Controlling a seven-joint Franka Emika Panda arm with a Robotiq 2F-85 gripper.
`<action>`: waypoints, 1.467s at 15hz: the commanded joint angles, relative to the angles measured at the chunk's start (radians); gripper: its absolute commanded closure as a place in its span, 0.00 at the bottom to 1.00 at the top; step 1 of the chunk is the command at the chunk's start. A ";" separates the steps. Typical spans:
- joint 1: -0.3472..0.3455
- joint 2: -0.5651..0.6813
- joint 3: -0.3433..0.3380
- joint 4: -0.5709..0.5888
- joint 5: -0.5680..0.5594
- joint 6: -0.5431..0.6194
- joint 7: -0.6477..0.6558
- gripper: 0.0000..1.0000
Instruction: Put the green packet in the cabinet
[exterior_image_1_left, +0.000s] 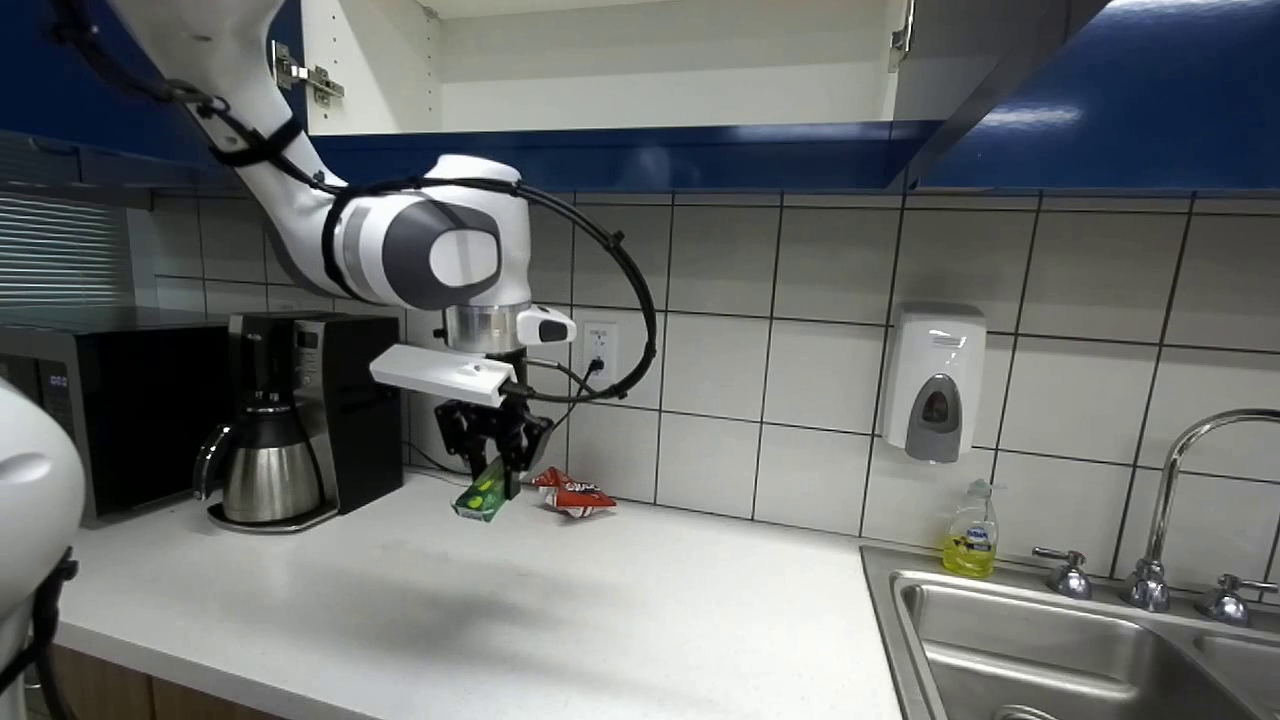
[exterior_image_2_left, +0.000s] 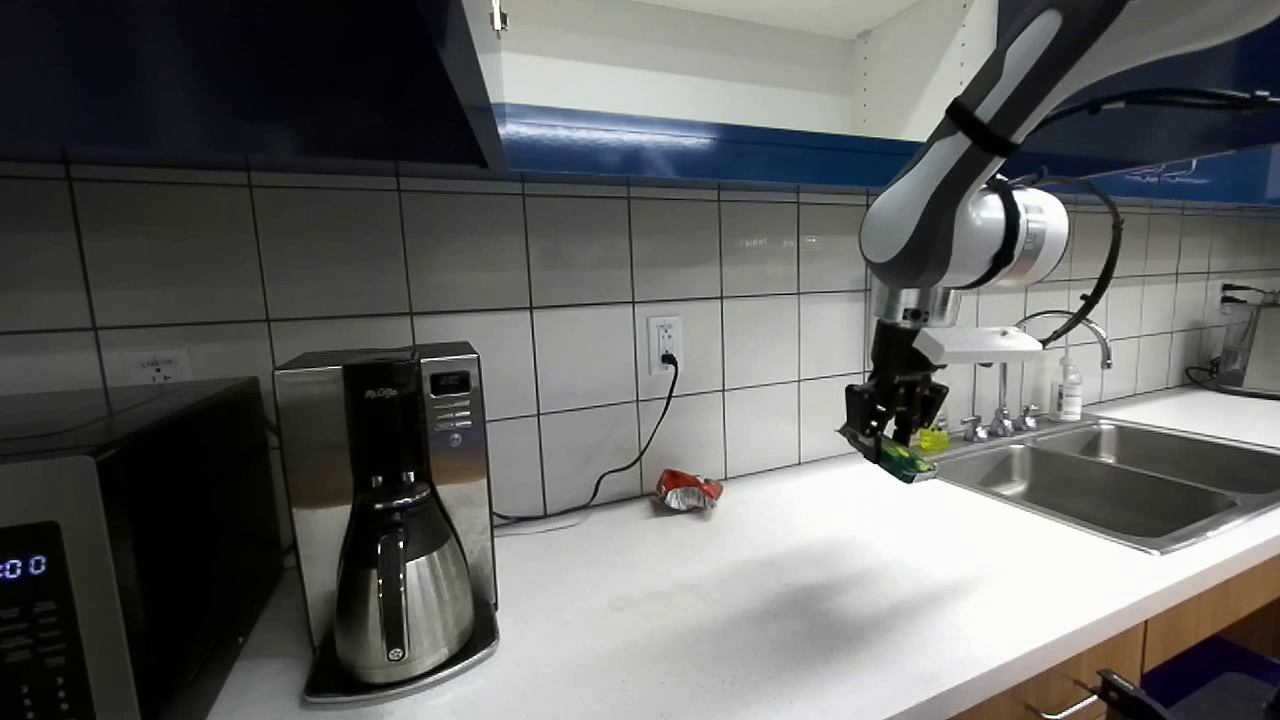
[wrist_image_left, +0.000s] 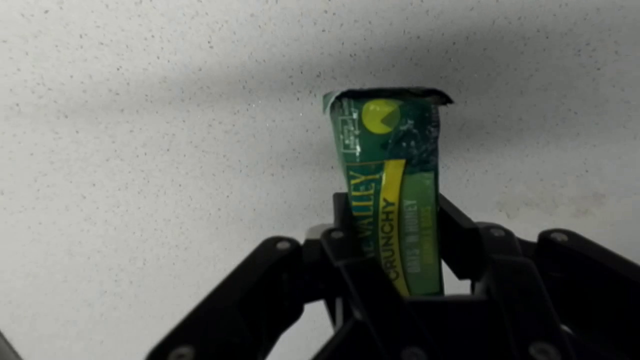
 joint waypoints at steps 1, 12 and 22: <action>0.029 -0.152 -0.020 0.013 0.004 -0.091 0.039 0.84; 0.071 -0.382 -0.012 0.128 0.013 -0.152 0.110 0.84; 0.086 -0.388 0.015 0.297 0.014 -0.185 0.192 0.84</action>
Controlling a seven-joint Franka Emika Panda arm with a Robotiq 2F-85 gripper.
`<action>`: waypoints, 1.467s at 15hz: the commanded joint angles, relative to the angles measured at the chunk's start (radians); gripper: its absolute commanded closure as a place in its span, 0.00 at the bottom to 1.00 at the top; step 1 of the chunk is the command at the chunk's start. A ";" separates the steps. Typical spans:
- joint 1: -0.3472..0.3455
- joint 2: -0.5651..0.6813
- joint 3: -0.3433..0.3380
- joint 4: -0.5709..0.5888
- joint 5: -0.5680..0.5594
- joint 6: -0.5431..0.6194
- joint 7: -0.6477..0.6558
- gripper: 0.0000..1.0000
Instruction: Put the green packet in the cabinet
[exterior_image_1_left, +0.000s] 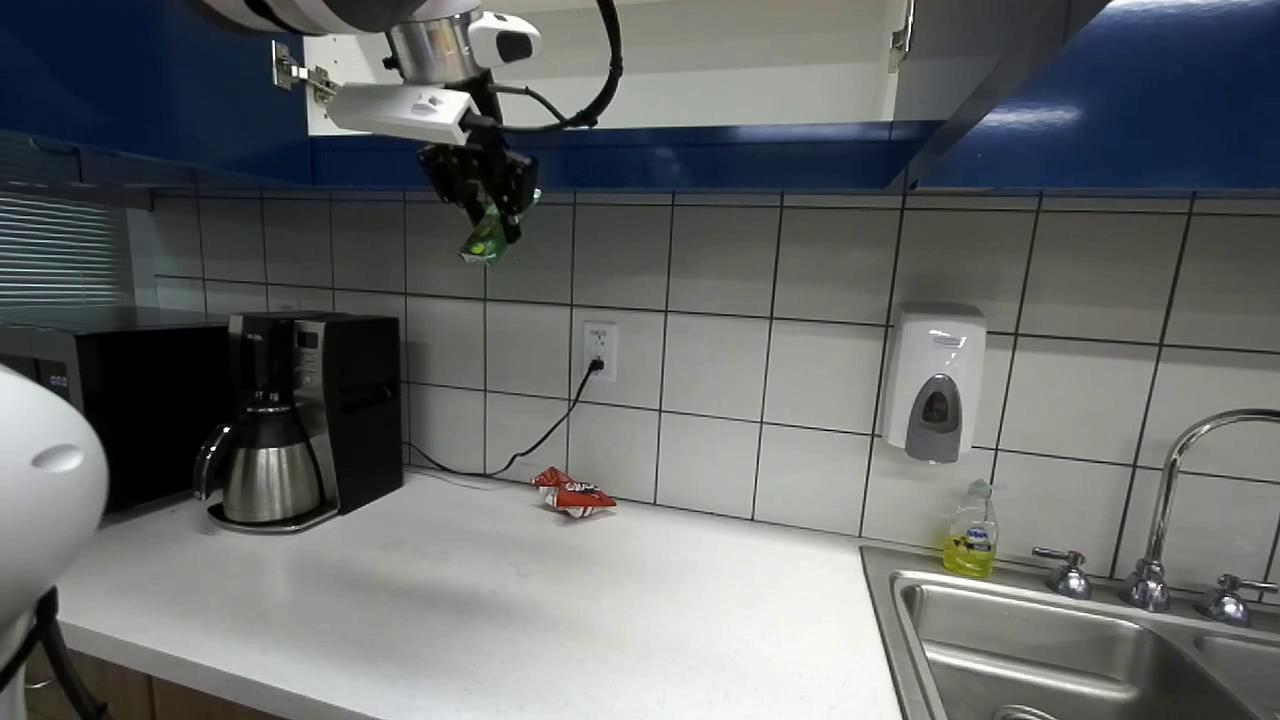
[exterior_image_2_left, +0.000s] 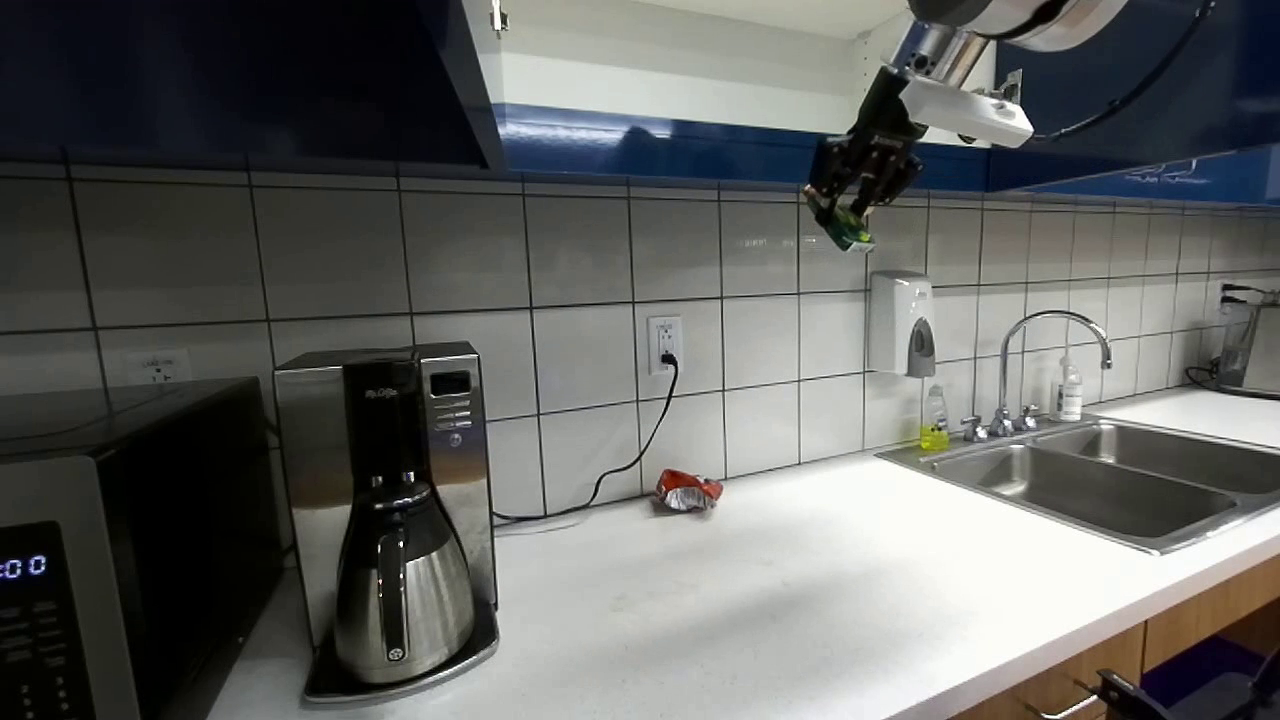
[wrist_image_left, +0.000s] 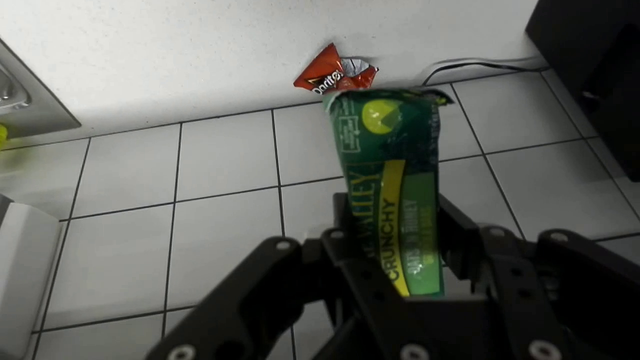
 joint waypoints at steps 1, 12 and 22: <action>0.005 0.006 0.022 0.088 0.008 -0.061 0.061 0.84; -0.009 0.135 0.056 0.425 0.006 -0.197 0.186 0.84; -0.004 0.411 0.043 0.776 0.019 -0.345 0.237 0.84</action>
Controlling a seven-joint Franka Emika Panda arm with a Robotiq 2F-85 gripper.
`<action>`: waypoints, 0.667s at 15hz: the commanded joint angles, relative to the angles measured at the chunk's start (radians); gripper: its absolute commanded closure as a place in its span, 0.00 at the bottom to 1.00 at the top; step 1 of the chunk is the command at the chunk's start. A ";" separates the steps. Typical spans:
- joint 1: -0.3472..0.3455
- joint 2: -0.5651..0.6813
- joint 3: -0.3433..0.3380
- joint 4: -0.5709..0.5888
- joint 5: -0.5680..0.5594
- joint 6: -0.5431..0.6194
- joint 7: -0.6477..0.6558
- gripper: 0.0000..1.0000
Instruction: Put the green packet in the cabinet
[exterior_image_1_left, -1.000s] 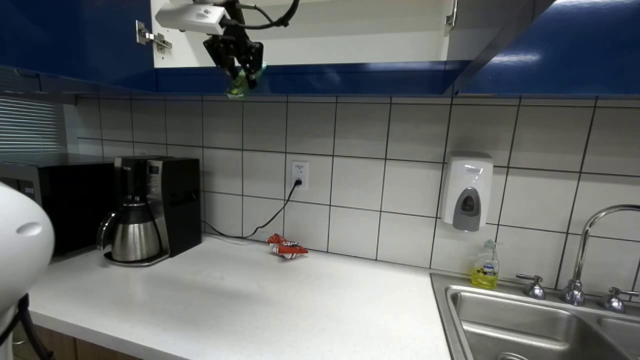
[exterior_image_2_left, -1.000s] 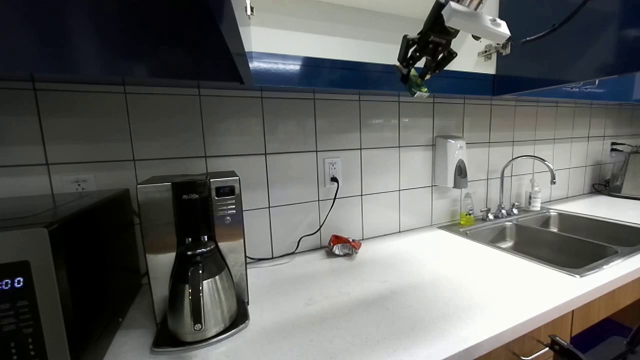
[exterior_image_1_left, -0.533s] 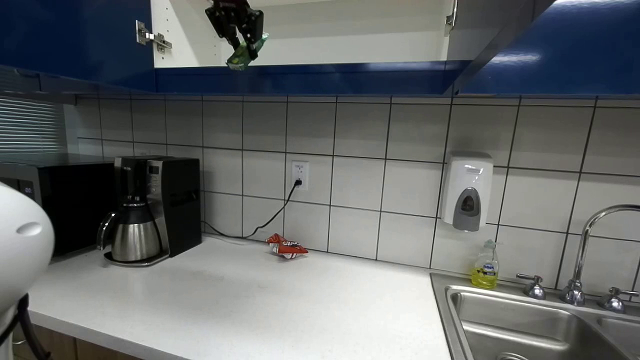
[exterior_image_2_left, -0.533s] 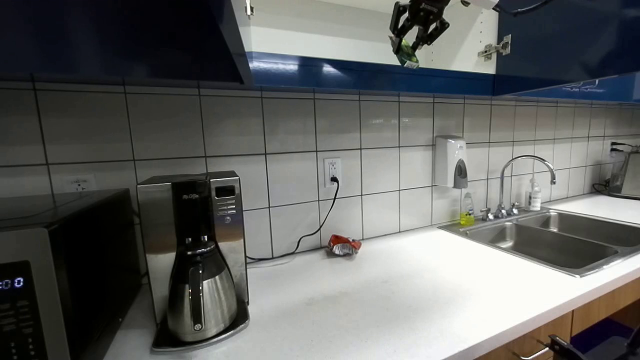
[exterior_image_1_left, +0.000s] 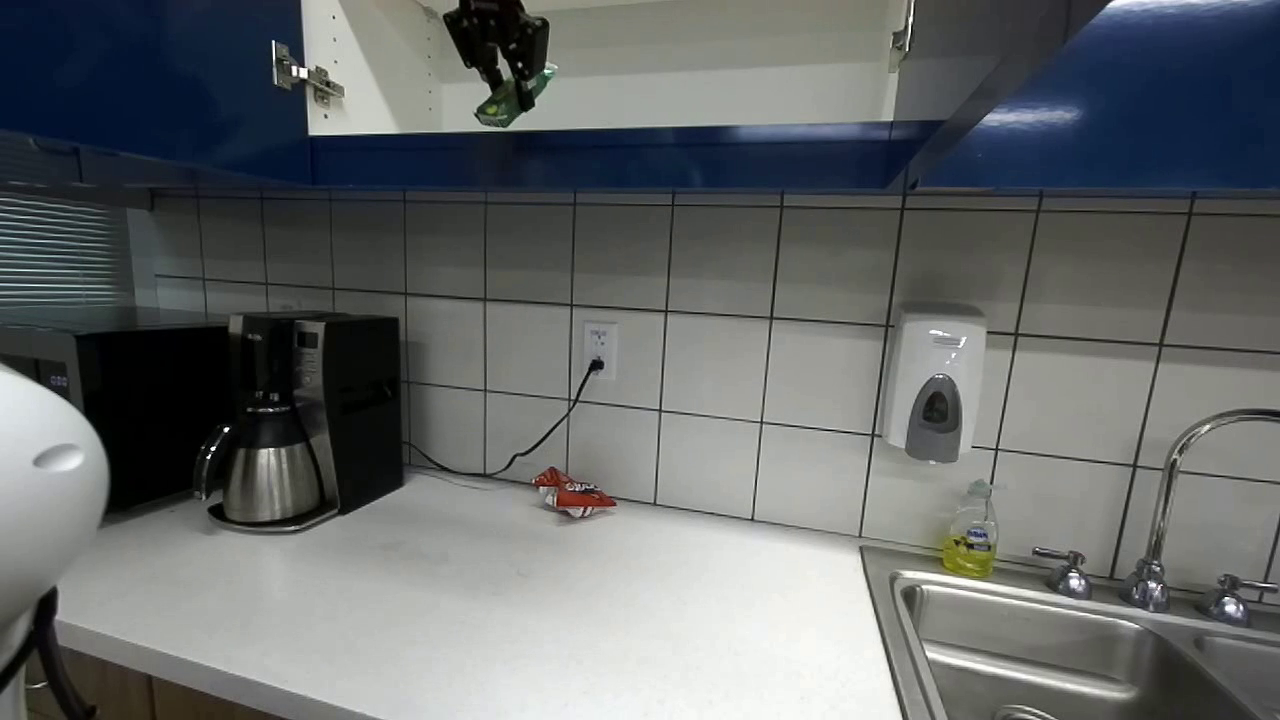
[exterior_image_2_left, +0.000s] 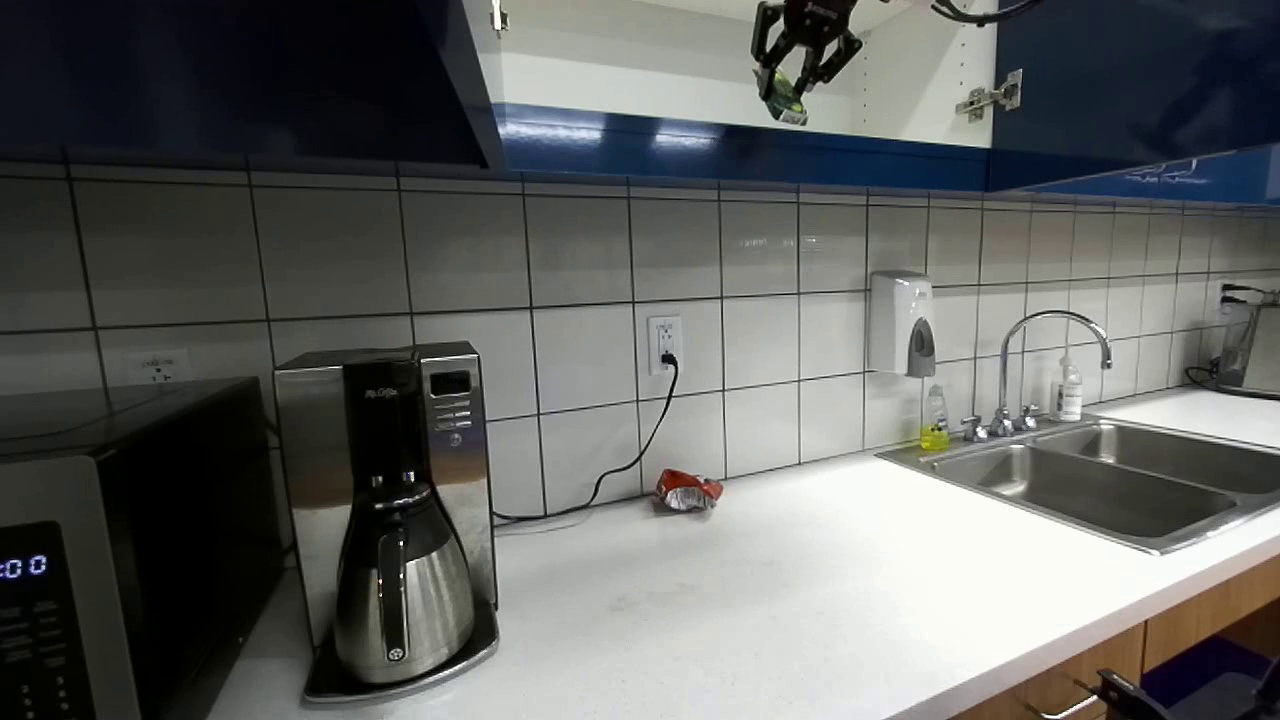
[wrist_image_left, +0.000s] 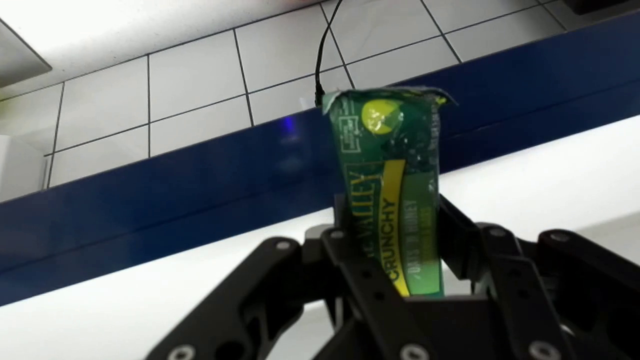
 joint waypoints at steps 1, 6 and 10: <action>-0.005 0.133 0.000 0.183 0.018 -0.089 0.034 0.84; -0.004 0.255 -0.012 0.345 0.038 -0.145 0.043 0.84; -0.009 0.332 -0.028 0.479 0.052 -0.211 0.059 0.84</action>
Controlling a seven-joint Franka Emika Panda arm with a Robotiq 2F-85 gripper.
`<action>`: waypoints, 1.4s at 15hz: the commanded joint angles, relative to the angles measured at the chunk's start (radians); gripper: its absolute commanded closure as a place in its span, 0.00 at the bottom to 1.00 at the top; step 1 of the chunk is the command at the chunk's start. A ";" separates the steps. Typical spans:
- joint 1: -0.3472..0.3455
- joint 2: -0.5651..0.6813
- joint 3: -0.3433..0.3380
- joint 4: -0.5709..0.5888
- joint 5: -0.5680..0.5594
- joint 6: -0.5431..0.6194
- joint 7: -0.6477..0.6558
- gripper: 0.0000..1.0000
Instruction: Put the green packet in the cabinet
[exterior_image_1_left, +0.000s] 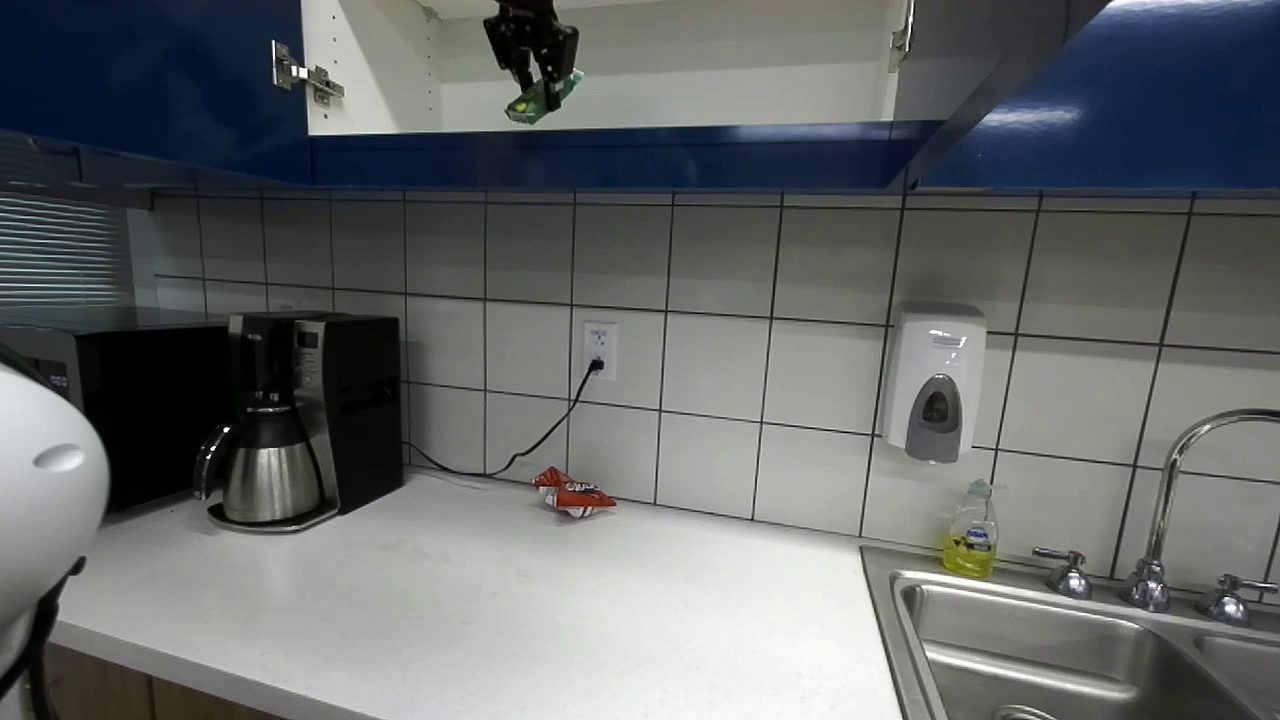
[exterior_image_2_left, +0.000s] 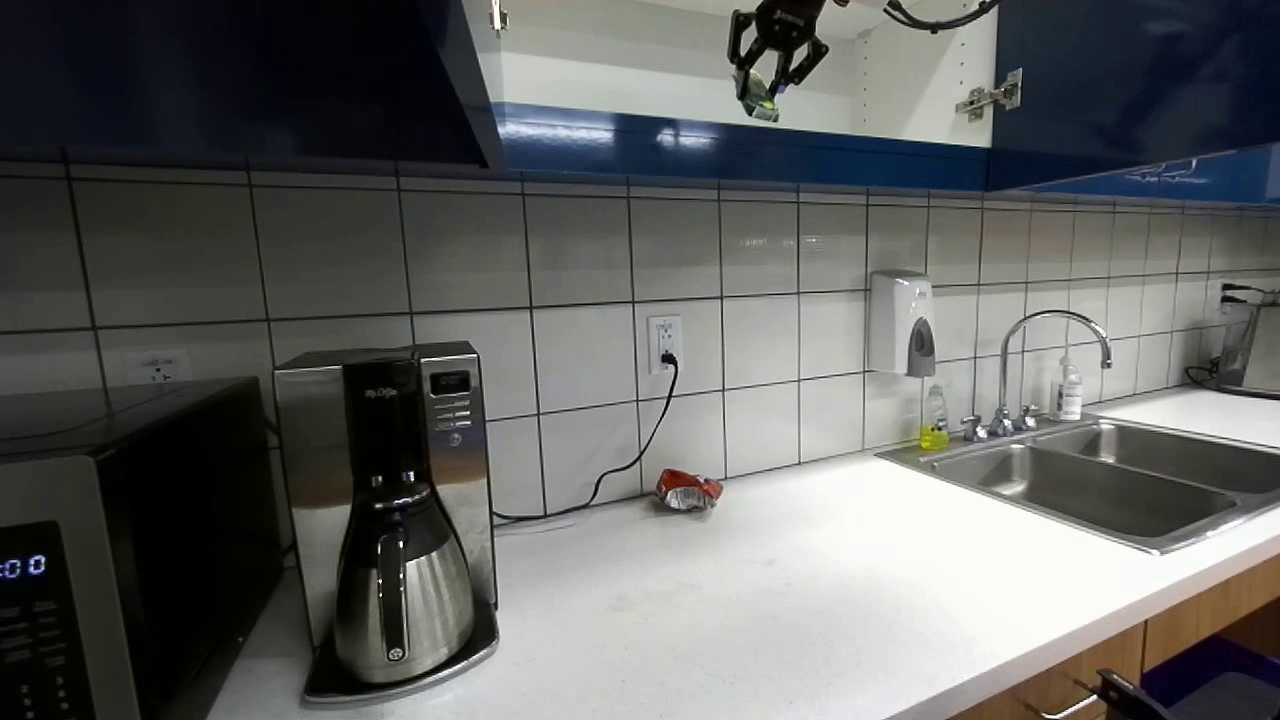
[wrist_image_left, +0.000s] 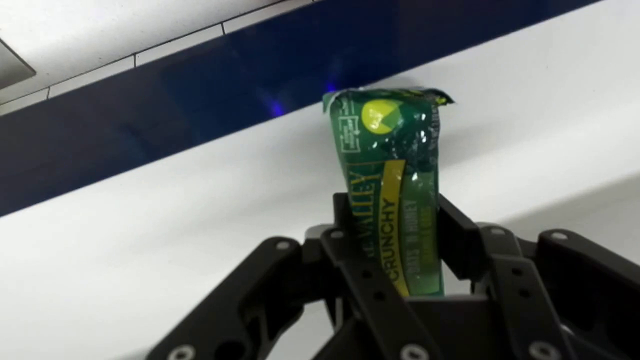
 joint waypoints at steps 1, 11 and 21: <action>-0.010 0.091 -0.010 0.168 0.028 -0.093 0.031 0.84; -0.006 0.257 -0.037 0.336 0.013 -0.157 0.075 0.84; -0.007 0.253 -0.046 0.327 0.020 -0.160 0.066 0.00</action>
